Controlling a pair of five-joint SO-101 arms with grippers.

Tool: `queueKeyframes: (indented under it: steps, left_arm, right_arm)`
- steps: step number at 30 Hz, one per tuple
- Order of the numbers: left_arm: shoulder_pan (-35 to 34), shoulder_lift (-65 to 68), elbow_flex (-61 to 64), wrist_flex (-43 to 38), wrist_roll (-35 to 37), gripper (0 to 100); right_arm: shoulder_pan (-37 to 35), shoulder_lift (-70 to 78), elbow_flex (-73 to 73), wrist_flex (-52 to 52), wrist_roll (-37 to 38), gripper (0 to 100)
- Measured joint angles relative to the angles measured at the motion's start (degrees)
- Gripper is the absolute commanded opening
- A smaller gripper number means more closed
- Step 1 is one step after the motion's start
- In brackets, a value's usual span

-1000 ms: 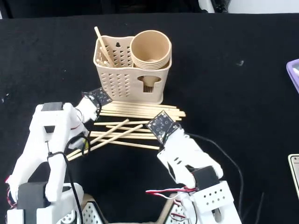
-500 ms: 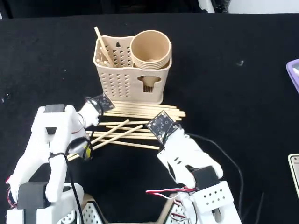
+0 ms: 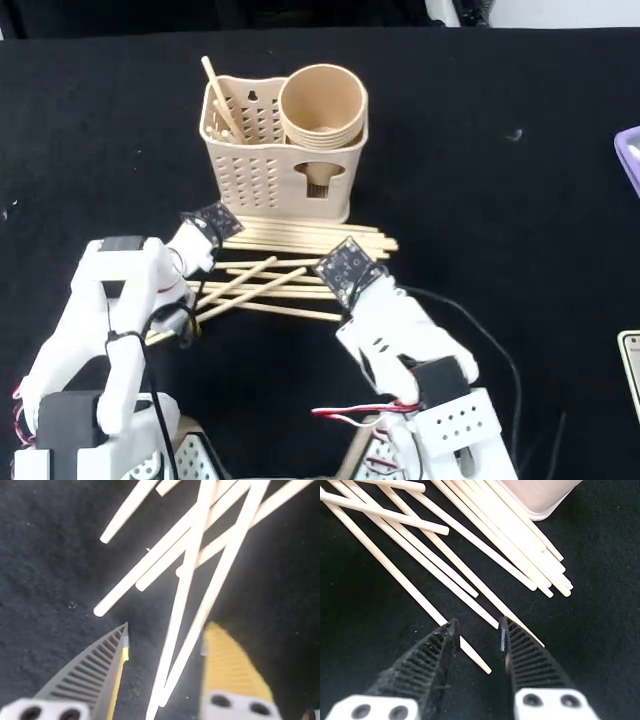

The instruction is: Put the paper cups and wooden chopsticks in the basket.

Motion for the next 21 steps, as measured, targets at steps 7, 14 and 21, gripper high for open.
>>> queueKeyframes:
  steps: [7, 14, 21]
  left_arm:
    - [0.44, 0.0, 2.37, 0.09, 0.26, 6]
    - [0.62, -0.09, 2.46, 4.48, 0.18, 4]
    - [0.53, -0.09, -2.64, 15.65, -2.64, 3]
  right_arm:
    - [0.0, 0.0, 0.0, 0.0, 0.0, 14.1]
    - [0.0, 0.0, 0.0, 0.0, 0.0, 14.1]
    - [0.0, 0.0, 0.0, 0.0, 0.0, 14.1]
